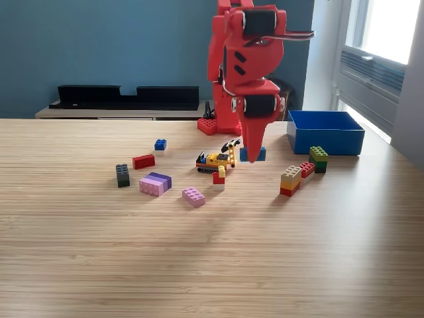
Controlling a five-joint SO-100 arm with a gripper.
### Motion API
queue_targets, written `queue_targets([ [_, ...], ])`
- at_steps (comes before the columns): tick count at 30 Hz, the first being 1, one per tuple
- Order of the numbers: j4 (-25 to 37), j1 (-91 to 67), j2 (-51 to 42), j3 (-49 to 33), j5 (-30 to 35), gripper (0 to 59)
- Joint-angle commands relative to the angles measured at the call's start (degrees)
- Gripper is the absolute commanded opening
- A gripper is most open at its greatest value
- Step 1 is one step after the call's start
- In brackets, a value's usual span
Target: Grasp a lego block and put it in the bin.
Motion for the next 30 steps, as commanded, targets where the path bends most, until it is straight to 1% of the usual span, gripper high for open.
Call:
queue_targets([
  [1, 1.9, -10.3, 14.7, 2.5, -1.3, 0.0],
  [4, 3.2, -17.3, 18.4, 4.9, -1.8, 0.0],
  [11, 7.2, -33.6, 24.3, 7.1, -2.2, 0.0],
  [18, 7.6, -45.8, 24.6, 13.5, -1.4, 0.0],
  [23, 7.6, -52.6, 24.6, 18.0, -2.2, 0.0],
  [30, 7.6, -57.9, 24.5, 19.4, -3.7, 0.0],
])
